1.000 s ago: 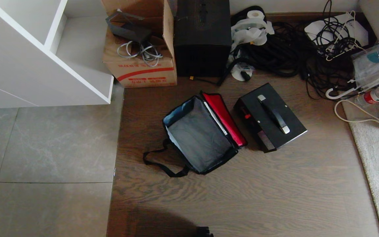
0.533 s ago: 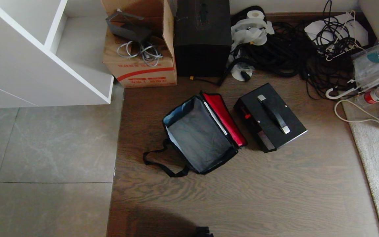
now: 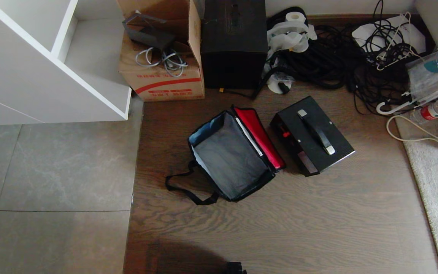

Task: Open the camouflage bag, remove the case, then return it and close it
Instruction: Grip the handle again

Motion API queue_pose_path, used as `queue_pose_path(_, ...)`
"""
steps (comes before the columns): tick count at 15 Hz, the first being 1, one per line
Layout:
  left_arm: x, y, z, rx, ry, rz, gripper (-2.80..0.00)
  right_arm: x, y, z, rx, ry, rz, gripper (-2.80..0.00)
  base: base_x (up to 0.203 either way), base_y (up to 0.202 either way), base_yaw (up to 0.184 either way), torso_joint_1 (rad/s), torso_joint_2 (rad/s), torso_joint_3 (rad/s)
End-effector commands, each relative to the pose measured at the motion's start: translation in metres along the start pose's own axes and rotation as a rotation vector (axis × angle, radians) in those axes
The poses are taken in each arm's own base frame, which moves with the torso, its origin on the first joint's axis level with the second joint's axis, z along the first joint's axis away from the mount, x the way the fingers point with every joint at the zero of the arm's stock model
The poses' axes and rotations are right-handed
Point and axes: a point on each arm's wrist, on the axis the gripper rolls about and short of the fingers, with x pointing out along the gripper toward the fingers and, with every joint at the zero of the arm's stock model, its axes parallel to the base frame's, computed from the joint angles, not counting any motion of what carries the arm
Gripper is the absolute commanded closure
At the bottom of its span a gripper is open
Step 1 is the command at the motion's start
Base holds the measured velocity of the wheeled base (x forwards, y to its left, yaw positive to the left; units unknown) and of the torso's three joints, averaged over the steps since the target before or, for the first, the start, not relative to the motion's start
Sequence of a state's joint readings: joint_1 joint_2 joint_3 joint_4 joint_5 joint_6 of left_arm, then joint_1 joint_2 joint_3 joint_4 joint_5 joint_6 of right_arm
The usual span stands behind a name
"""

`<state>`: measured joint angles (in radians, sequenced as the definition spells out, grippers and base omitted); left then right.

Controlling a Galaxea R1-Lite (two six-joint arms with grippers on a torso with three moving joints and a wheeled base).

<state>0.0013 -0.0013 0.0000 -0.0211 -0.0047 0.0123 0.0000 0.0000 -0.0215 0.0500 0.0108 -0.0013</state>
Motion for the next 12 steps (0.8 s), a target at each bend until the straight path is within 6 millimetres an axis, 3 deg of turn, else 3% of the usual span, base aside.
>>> queue_pose_path(1, 0.0007, 0.0000, -0.0025, 0.000, 0.010, 0.000, 0.00, 0.0001, 0.0000, 0.0000, 0.000, 0.002, 0.000, 0.00, 0.000, 0.000, 0.000, 0.000, 0.00, 0.000)
queue_pose_path(12, 0.0007, 0.0000, -0.0025, 0.000, 0.009, 0.000, 0.00, 0.0001, 0.0000, 0.0000, 0.000, 0.002, 0.000, 0.00, 0.000, 0.000, 0.000, 0.000, 0.00, 0.000)
